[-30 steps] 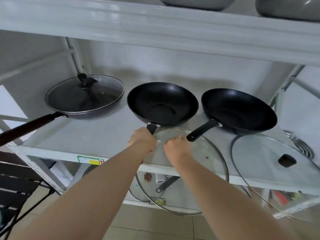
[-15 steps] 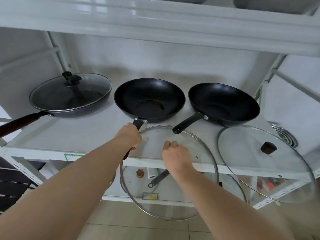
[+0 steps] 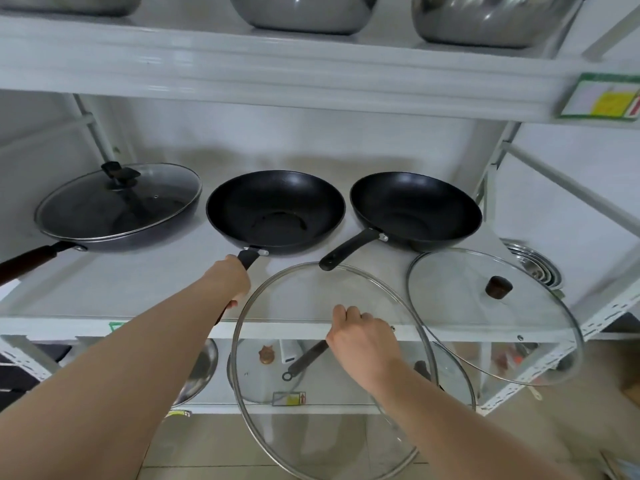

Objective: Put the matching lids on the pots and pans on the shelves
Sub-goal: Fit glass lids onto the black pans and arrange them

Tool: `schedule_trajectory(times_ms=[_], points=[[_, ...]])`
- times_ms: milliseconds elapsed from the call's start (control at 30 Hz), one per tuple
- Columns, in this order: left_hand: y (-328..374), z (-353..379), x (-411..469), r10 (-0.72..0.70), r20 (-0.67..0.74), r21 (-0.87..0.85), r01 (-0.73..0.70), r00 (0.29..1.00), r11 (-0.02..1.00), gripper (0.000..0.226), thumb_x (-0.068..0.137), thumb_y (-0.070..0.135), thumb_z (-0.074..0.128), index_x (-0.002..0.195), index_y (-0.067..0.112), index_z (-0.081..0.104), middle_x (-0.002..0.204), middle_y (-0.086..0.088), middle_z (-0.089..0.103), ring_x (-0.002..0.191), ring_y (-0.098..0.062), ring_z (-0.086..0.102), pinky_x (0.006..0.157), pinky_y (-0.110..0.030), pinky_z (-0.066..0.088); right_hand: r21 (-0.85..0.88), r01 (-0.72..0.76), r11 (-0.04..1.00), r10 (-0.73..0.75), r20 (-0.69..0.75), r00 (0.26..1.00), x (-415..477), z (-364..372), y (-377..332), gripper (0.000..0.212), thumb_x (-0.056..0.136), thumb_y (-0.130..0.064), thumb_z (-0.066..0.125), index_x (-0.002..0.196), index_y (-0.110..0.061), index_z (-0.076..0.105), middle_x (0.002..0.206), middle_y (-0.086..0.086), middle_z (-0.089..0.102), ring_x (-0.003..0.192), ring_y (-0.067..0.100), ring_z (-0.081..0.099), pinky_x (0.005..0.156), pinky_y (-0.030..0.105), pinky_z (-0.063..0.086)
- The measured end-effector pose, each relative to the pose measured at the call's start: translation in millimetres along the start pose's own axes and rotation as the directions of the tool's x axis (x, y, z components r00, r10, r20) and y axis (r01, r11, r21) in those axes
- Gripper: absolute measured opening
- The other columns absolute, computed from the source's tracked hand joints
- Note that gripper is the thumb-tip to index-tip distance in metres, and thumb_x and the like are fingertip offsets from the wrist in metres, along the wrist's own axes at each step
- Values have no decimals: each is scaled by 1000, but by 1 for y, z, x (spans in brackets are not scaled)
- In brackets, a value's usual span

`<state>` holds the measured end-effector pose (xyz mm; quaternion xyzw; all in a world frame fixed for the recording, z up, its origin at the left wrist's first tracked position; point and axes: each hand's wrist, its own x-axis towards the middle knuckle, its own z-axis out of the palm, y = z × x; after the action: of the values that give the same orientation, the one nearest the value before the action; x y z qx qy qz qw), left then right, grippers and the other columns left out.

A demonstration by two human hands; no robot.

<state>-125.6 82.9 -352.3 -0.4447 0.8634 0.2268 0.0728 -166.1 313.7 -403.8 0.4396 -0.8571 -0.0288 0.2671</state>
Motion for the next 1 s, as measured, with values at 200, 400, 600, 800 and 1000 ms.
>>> schedule_trajectory(times_ms=[200, 400, 600, 800, 1000], points=[[-2, 6, 3, 9, -57, -6, -10, 998, 1000, 30, 91, 0, 42, 121, 0, 38, 72, -18, 55, 48, -24, 52, 39, -26, 40, -26, 27, 999, -27, 34, 999, -14, -7, 7, 18, 48, -1, 59, 52, -16, 49, 42, -1, 43, 29, 12, 38, 36, 18, 18], [0, 10, -8, 7, -47, 1, -7, 999, 1000, 30, 90, -1, 42, 120, -2, 39, 68, -19, 58, 46, -23, 53, 41, -26, 40, 21, -63, 998, 61, 89, 994, -28, -24, 17, 32, 34, -15, 78, 50, -16, 50, 39, -2, 44, 28, 13, 39, 35, 15, 23], [-3, 12, -27, -16, -23, 4, 16, 1000, 1000, 29, 87, -3, 44, 116, -5, 41, 75, -23, 62, 49, -27, 56, 43, -29, 44, -2, -148, 989, 146, 177, 973, -46, -45, 34, 38, 37, -23, 87, 51, -15, 53, 39, -2, 44, 27, 12, 40, 39, 16, 17], [-8, 13, -47, 2, -39, 0, -2, 999, 1000, 16, 88, -2, 45, 103, -3, 42, 70, -22, 60, 52, -29, 57, 47, -30, 45, -1, -232, 973, 229, 166, 959, -62, -72, 55, 31, 36, -13, 81, 50, -14, 53, 39, -1, 46, 27, 14, 43, 32, 14, 26], [-8, 14, -55, -2, -18, -44, 1, 1000, 999, 13, 90, -2, 44, 103, -4, 44, 67, -21, 57, 47, -27, 54, 43, -28, 42, -10, -211, 978, 210, 121, 970, -58, -94, 75, 28, 34, -7, 75, 50, -12, 53, 39, 0, 45, 26, 15, 40, 34, 13, 24]])
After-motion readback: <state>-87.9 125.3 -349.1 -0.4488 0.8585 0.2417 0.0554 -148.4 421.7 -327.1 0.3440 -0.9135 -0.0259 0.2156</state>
